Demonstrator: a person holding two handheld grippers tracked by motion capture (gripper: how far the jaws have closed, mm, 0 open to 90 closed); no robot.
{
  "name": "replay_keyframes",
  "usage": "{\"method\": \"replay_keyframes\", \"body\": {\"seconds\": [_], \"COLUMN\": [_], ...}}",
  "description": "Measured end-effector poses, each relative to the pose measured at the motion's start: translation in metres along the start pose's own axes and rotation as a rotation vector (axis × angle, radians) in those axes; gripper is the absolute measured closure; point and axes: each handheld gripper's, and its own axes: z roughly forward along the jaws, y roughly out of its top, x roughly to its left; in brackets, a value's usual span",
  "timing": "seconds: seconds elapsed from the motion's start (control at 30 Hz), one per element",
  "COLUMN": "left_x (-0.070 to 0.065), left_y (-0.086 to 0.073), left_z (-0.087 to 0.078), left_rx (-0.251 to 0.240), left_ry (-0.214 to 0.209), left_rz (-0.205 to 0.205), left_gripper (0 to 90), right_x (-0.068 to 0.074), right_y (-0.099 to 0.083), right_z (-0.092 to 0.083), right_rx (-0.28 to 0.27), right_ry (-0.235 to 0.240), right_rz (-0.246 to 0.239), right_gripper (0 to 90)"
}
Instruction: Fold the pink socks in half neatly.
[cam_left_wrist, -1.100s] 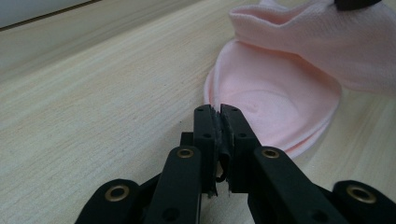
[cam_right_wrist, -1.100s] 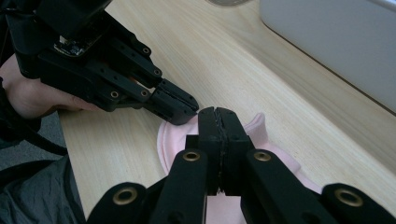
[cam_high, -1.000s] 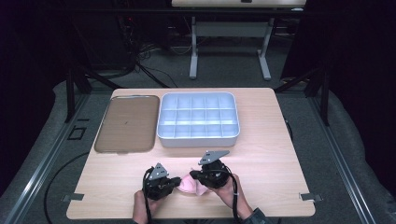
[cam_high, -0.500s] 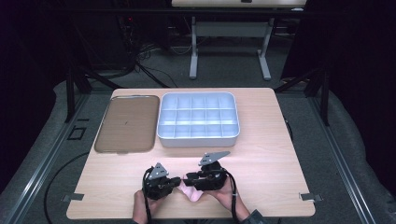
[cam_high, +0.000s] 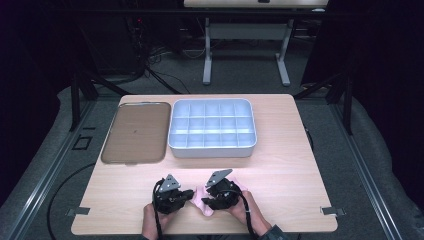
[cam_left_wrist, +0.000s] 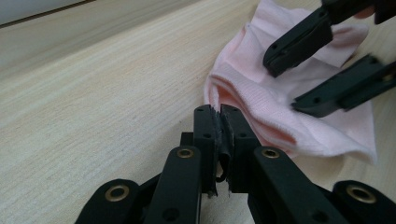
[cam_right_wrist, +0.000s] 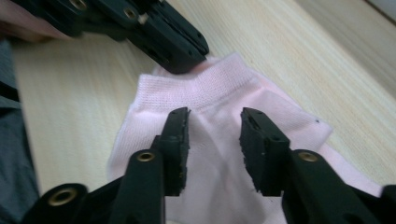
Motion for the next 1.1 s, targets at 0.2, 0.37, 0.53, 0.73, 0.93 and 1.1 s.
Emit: {"method": "replay_keyframes", "body": {"seconds": [0.2,0.37,0.53,0.73,0.93,1.1], "left_x": [-0.001,-0.001,0.0,-0.001,0.0,-0.001], "left_y": [0.0,0.0,0.0,0.0,0.0,0.0], "left_z": [0.0,0.0,0.0,0.0,0.0,0.0], "left_rx": [-0.002,-0.003,0.0,-0.001,-0.002,-0.005], "left_ry": [0.006,0.005,0.002,0.004,0.004,0.011], "left_rz": [0.003,0.003,0.0,0.001,-0.006,-0.005], "left_gripper": [85.4,85.4,85.3,85.2,84.1,83.5], "right_x": [0.003,0.002,-0.003,-0.005,-0.001,0.002], "right_y": [-0.002,-0.002,-0.003,-0.002,0.001,0.0], "right_z": [0.004,0.001,-0.008,-0.009,0.003,0.007], "right_rx": [-0.003,-0.04,-0.135,-0.151,-0.103,-0.103], "right_ry": [-0.032,-0.035,-0.018,-0.011,-0.013,-0.021], "right_rz": [0.014,0.058,0.127,0.156,0.136,0.126], "right_gripper": [86.6,88.5,88.8,88.8,88.2,74.8]}}
